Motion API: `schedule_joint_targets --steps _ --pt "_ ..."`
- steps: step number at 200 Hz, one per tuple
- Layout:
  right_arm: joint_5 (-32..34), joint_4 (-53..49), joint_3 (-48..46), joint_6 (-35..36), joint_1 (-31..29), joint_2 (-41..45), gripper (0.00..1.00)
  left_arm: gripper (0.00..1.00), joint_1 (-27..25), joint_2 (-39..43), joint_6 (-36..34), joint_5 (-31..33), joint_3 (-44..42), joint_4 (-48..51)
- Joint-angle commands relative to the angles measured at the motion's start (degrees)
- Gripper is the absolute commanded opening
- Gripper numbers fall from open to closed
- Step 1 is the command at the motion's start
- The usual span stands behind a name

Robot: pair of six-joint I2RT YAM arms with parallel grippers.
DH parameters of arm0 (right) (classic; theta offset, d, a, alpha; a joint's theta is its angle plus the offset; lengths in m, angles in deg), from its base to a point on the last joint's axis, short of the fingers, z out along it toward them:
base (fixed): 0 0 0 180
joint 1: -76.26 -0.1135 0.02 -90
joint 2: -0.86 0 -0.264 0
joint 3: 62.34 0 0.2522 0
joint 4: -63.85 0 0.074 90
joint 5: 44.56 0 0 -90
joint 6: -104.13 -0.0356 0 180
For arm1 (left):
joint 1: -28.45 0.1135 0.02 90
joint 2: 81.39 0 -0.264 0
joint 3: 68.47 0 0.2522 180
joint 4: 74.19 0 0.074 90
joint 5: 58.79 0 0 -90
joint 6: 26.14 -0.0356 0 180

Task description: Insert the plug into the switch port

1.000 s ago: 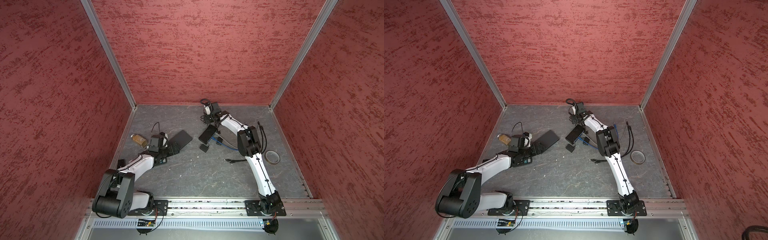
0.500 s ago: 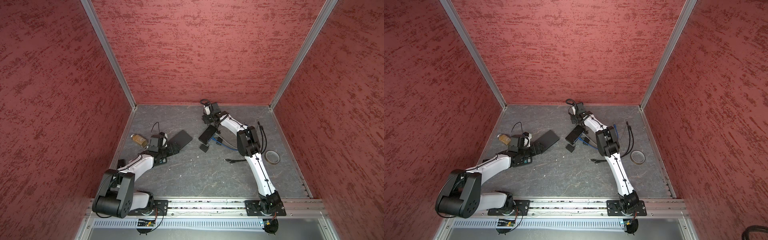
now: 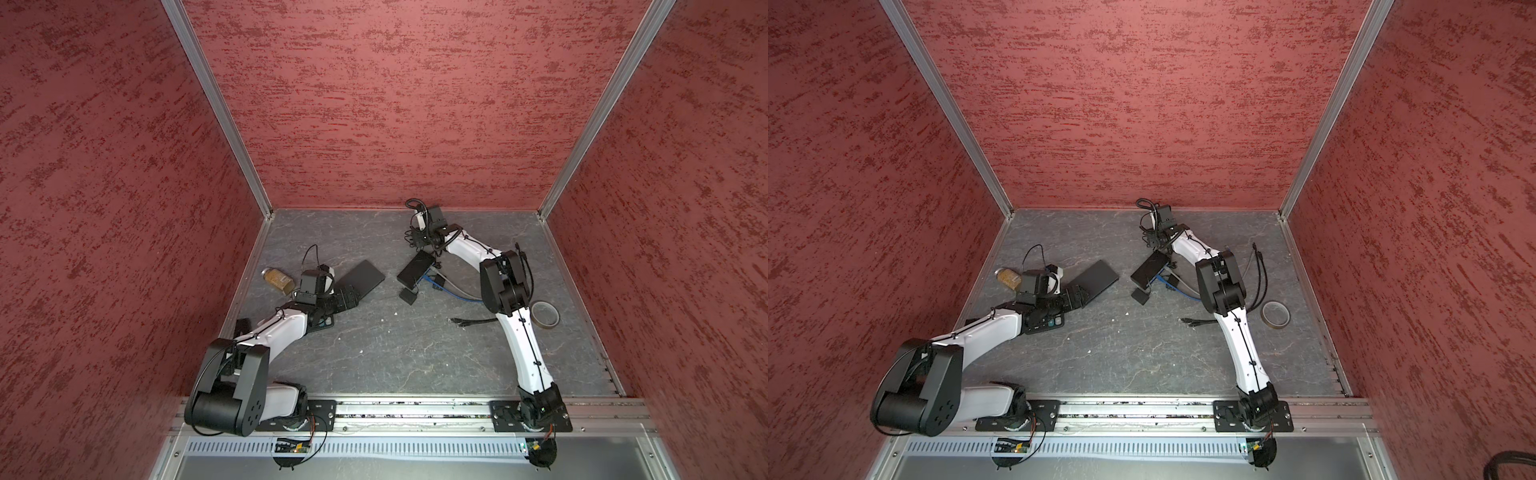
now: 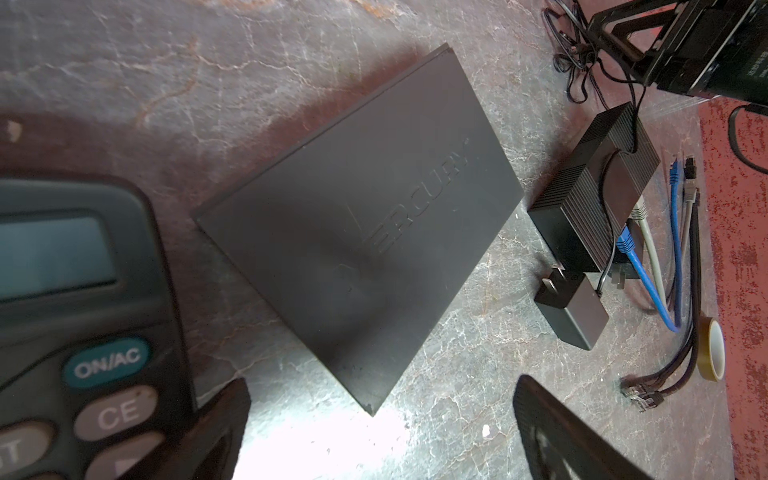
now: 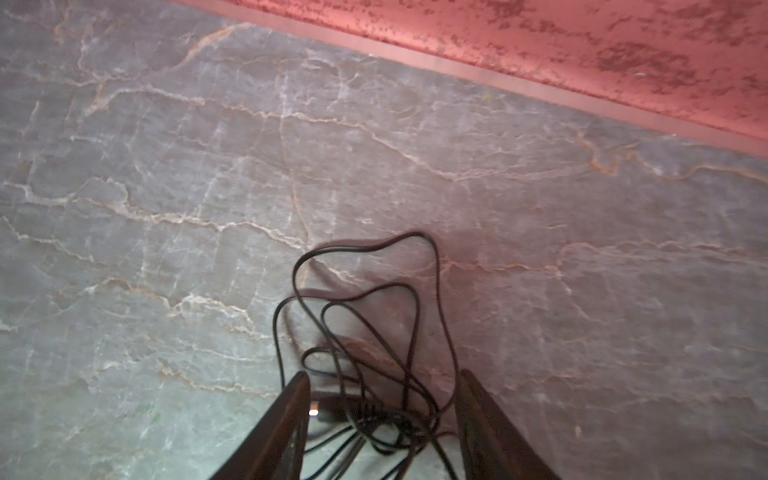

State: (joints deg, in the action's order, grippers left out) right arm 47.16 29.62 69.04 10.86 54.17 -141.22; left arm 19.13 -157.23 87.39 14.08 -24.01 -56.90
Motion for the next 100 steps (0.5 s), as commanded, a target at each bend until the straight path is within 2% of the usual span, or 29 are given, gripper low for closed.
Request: schedule_joint_targets --steps 1,100 --pt "-0.56 0.73 0.41 -2.72 1.33 1.58 0.58 1.00 0.44 0.69 -0.85 -0.63 -0.85 -0.61" --pt "-9.79 1.43 1.38 -7.73 1.80 -1.60 0.52 1.00 0.61 0.69 -0.85 -0.63 -1.06 -0.63"
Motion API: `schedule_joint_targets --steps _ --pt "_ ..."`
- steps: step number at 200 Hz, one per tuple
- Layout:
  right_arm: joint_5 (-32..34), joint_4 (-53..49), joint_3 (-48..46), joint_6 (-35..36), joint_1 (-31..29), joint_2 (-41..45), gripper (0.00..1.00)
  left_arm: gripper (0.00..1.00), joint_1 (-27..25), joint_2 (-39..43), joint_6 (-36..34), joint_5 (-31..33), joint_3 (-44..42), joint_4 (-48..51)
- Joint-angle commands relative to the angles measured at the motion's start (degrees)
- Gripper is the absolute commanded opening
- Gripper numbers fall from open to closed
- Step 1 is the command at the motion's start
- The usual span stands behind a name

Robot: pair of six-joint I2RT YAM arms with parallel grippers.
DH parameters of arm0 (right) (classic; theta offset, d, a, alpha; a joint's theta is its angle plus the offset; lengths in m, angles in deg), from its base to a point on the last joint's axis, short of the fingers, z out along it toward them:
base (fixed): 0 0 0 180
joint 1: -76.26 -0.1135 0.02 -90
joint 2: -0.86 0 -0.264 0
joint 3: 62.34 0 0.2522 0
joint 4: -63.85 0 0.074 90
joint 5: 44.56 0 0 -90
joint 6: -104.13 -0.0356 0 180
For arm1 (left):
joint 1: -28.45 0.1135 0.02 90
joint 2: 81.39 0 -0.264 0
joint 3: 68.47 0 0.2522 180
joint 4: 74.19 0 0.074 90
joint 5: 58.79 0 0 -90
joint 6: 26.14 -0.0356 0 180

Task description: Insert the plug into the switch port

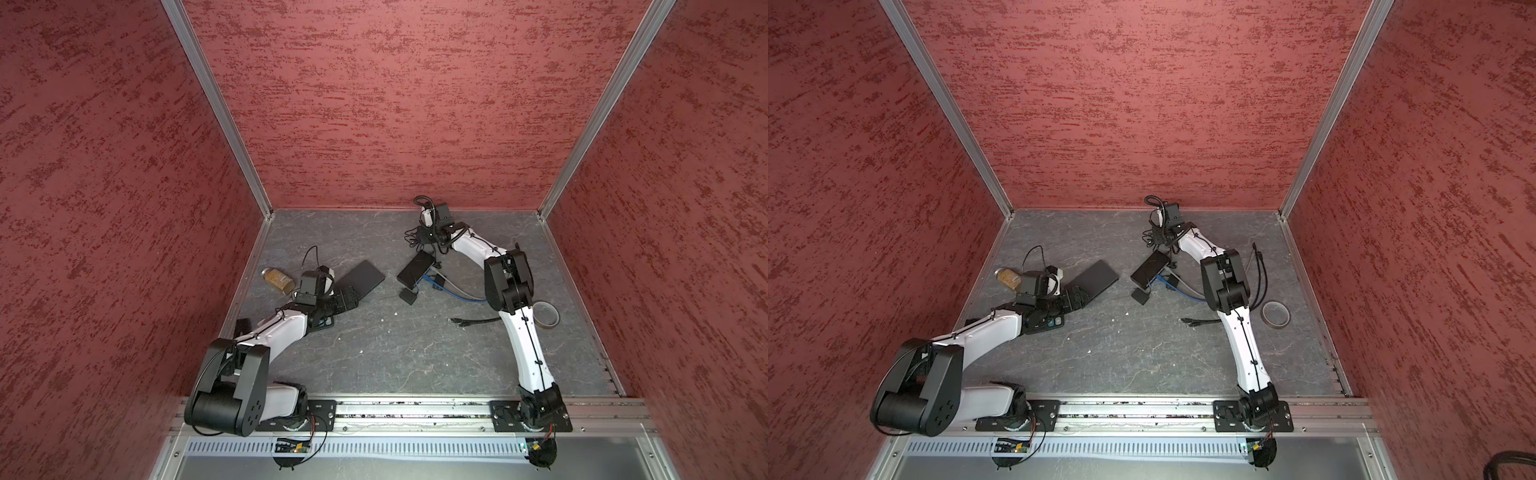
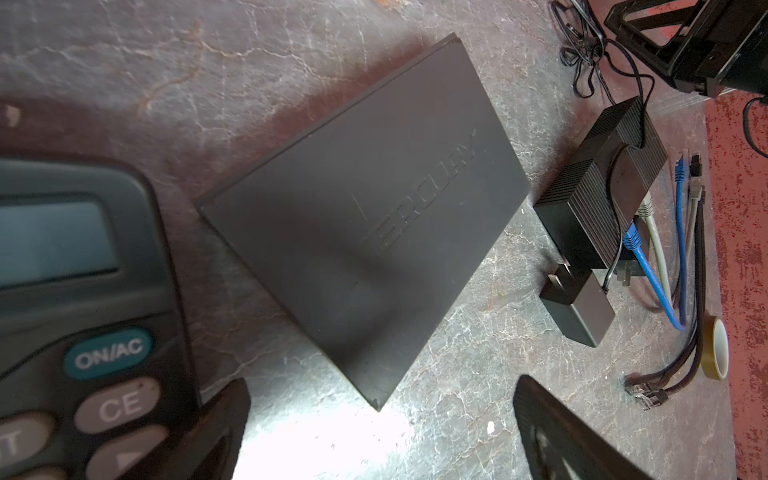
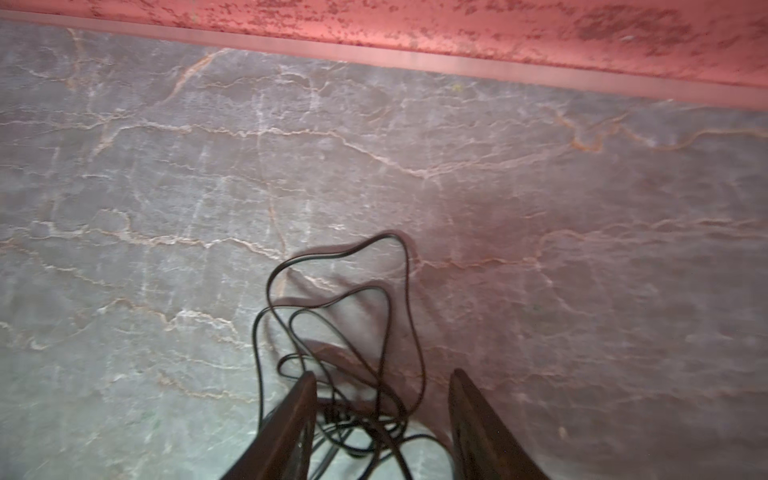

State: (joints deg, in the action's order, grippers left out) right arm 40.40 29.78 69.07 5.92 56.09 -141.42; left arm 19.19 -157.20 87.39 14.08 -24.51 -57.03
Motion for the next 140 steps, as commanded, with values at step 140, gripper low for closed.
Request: schedule_joint_targets --steps 140 --pt "-8.62 1.85 0.13 -1.65 -0.18 -0.22 0.18 1.00 0.64 0.69 -0.81 -0.81 -0.58 -0.58"
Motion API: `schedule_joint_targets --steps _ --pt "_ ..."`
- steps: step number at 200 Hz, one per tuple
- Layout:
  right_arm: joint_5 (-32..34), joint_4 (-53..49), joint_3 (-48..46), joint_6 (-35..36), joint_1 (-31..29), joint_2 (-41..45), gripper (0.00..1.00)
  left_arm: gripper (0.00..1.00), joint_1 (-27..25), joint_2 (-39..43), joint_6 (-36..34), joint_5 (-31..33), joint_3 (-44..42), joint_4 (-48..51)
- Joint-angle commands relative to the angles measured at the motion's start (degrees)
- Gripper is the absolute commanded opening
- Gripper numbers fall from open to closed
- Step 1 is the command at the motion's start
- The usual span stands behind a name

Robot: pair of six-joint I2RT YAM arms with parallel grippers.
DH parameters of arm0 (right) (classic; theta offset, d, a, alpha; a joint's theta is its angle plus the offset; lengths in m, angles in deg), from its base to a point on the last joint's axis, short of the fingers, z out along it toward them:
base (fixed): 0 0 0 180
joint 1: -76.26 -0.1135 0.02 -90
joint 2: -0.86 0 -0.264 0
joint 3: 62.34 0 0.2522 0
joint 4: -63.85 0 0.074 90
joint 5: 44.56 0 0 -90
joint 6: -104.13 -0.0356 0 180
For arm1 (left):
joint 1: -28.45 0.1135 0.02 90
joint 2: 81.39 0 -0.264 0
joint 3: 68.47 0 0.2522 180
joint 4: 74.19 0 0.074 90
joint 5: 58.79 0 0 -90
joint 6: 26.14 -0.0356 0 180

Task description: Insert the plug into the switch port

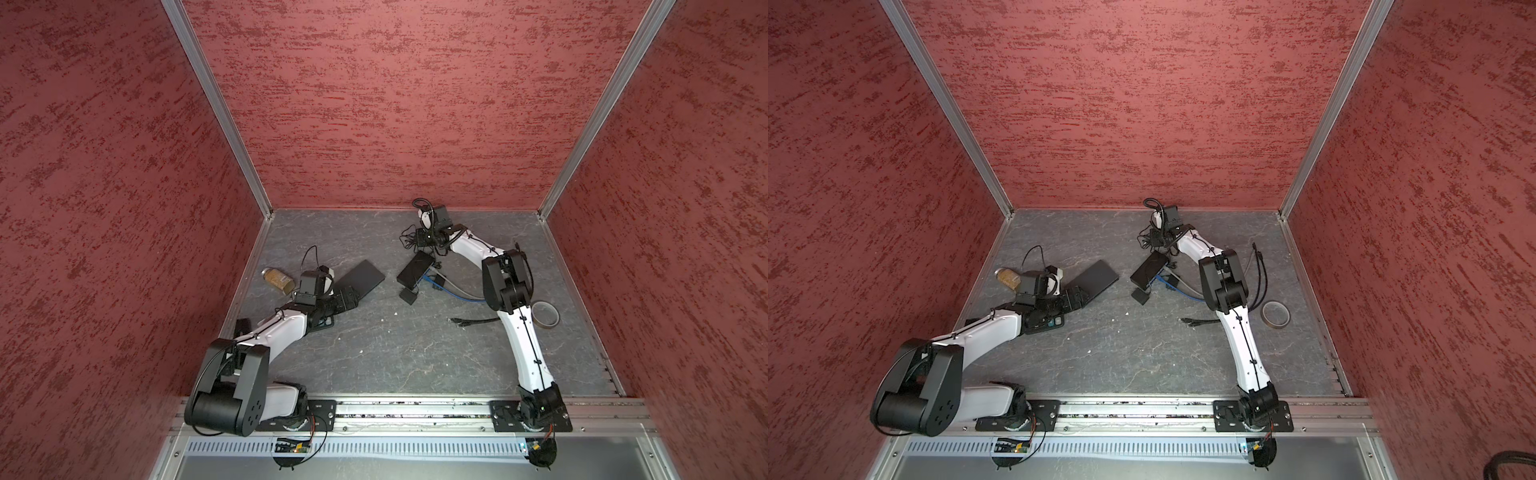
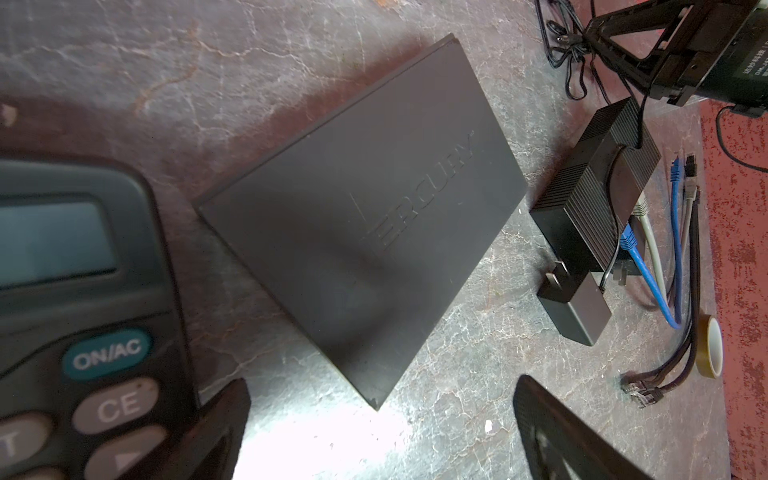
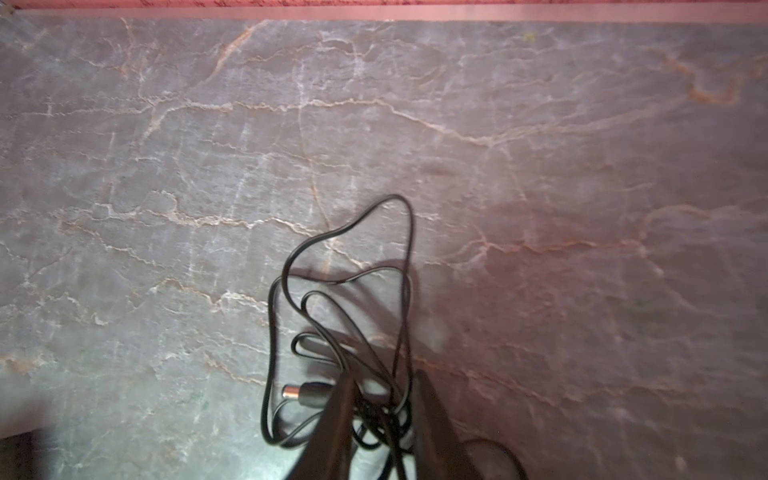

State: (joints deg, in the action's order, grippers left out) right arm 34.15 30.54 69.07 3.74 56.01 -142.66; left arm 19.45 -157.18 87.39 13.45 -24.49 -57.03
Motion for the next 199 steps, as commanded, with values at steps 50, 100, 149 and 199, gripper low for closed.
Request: schedule_joint_targets --steps 50,100,149,199 --pt "-7.23 7.97 -4.42 2.24 -0.13 4.77 0.13 1.00 0.38 0.73 -0.76 -0.28 -0.69 -0.73" --pt "-15.30 12.43 -8.64 5.92 -0.71 9.96 0.13 1.00 0.38 1.17 -0.68 -0.17 -0.88 -0.88" --pt "-20.06 14.52 -14.44 8.22 -1.53 14.99 0.13 1.00 0.38 2.21 -0.59 0.43 -0.91 -0.72" --pt "-13.69 15.31 -20.59 9.00 -2.58 19.42 0.31 1.00 0.38 4.22 -1.27 0.94 -0.67 0.66"
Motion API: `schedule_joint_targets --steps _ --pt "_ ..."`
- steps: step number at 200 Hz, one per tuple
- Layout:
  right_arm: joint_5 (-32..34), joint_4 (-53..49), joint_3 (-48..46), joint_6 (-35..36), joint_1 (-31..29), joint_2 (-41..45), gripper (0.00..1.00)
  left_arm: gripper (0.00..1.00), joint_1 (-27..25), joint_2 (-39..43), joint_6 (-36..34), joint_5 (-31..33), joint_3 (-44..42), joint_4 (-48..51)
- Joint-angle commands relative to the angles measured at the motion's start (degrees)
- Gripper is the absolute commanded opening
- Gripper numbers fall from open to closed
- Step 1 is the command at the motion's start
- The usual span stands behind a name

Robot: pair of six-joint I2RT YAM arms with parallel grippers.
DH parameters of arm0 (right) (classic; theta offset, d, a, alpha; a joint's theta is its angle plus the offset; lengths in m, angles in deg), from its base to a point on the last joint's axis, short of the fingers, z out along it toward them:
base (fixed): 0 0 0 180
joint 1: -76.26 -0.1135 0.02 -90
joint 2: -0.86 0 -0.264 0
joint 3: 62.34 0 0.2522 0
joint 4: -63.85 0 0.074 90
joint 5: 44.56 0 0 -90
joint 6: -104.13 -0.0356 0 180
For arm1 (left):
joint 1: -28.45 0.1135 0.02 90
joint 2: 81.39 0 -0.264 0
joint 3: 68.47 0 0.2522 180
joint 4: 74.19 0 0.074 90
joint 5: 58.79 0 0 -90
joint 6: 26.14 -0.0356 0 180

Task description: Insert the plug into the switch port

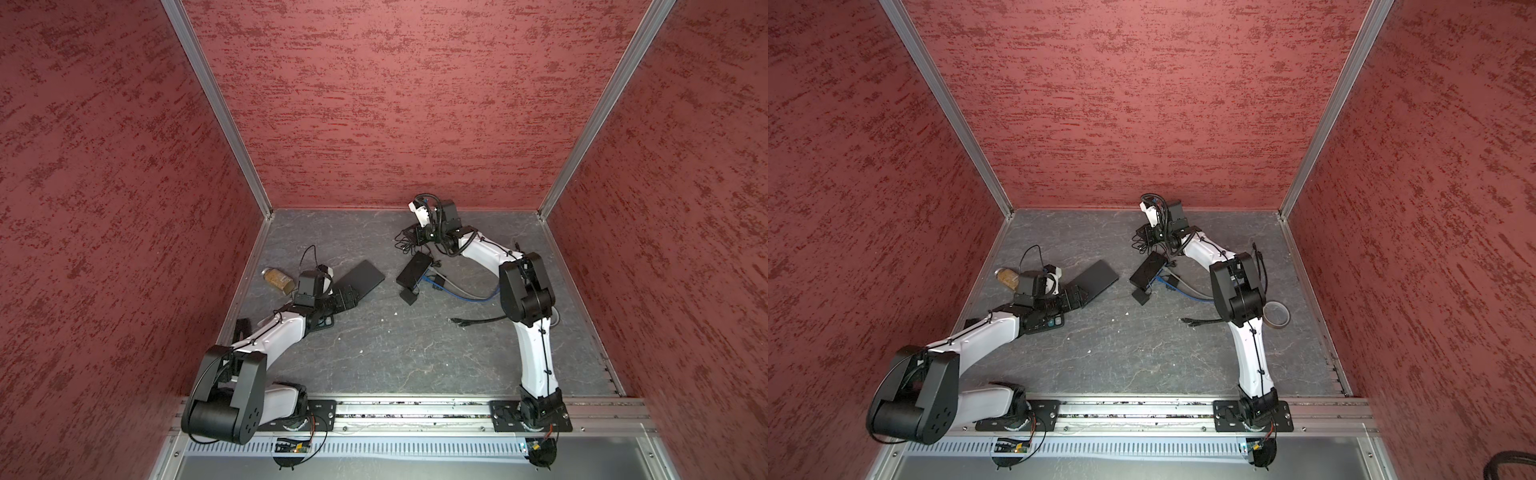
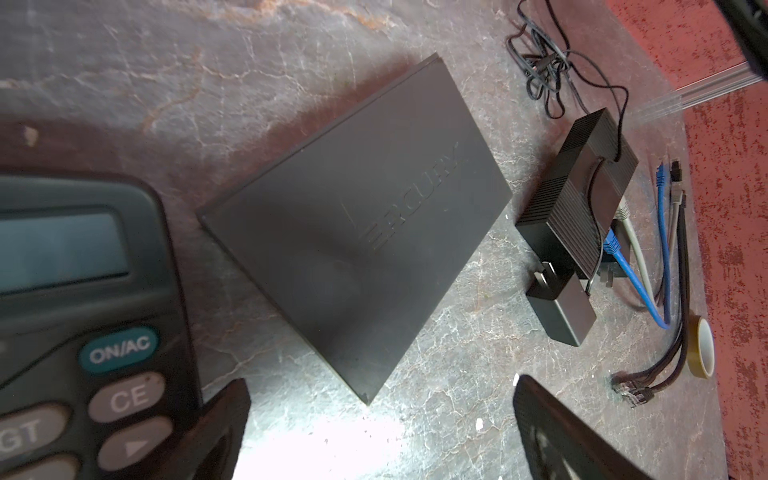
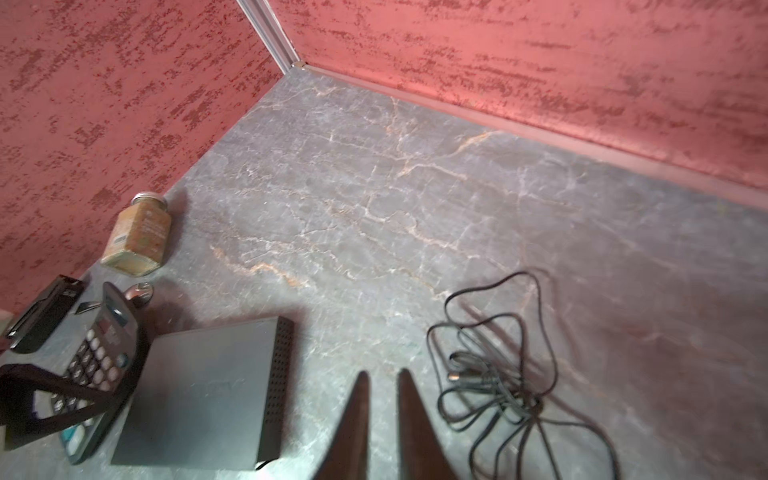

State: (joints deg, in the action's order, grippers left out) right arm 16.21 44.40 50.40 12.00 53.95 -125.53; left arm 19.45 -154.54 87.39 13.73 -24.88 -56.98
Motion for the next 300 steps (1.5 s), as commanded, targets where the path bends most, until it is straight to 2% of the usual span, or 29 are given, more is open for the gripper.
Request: schedule_joint_targets --steps 1,17,36,78,124,189,256,300 --pt "4.66 1.42 -1.94 0.73 -0.53 2.29 0.32 1.00 0.38 1.59 -1.28 0.63 -0.24 0.65" --pt "11.58 -1.81 -0.09 0.99 -0.53 0.67 0.40 1.00 0.38 1.69 -1.38 0.30 -0.12 0.79" --pt "16.55 -5.87 3.88 1.59 -0.46 -2.67 0.42 1.00 0.38 1.69 -1.35 0.25 -0.12 0.78" --pt "19.38 -7.07 8.86 1.83 -0.37 -7.57 0.47 1.00 0.36 1.34 -1.20 -0.02 -0.36 0.58" --pt "18.25 -10.09 14.24 2.27 0.24 -12.27 0.47 0.99 0.36 1.07 -1.36 -0.02 -0.57 0.51" --pt "17.84 -12.23 13.97 4.11 1.03 -12.97 0.44 1.00 0.38 0.81 -1.51 -0.19 -0.55 0.27" --pt "17.14 -14.05 13.61 5.65 1.39 -12.73 0.37 1.00 0.37 0.81 -1.47 -0.43 -0.56 0.31" --pt "16.14 -13.57 13.51 6.04 1.40 -12.74 0.27 1.00 0.38 0.83 -1.38 -0.40 -0.65 0.42"
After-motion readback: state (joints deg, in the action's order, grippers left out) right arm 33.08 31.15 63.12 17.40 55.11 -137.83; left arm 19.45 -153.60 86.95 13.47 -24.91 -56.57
